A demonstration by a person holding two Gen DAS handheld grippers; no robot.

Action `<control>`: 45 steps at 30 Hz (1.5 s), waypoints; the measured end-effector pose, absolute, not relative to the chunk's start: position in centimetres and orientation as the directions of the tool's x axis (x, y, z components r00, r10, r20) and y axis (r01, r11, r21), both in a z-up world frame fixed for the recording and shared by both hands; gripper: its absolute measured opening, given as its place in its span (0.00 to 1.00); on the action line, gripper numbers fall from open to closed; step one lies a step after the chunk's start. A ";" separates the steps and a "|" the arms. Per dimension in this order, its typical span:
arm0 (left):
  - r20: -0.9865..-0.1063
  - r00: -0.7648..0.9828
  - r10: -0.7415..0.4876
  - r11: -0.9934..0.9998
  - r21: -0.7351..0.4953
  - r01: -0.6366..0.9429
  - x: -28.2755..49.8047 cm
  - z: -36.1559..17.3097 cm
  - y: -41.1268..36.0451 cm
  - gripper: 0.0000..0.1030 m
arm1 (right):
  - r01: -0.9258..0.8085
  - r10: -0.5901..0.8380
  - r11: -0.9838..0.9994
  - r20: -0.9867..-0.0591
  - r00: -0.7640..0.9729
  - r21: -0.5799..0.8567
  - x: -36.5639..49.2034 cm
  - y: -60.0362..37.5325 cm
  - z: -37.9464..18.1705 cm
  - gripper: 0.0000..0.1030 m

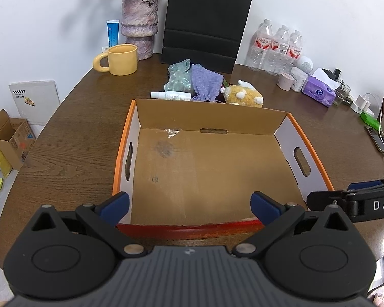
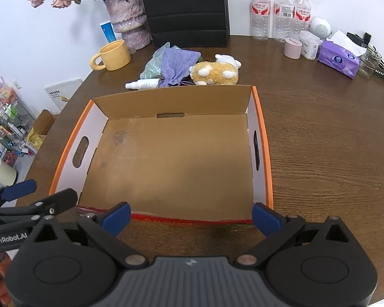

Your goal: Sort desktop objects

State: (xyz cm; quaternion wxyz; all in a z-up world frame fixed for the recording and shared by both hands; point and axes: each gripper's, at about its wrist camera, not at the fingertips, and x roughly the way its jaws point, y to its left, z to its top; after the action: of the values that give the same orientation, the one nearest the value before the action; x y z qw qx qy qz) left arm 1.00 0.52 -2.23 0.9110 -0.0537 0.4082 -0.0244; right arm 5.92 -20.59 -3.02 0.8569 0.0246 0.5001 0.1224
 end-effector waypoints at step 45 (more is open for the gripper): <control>-0.714 0.698 -0.048 0.995 -0.092 -0.027 11.7 -2.0 1.0 1.00 | -0.215 0.227 0.968 -0.818 0.529 0.130 17.3 -21.4 -4.2 0.98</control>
State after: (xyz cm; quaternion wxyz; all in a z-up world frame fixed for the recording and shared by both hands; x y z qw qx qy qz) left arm 11.65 0.99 -1.97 0.9203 -0.0479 0.3883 -0.0056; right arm 17.28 -21.37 -4.15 0.8743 0.0065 0.4686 0.1263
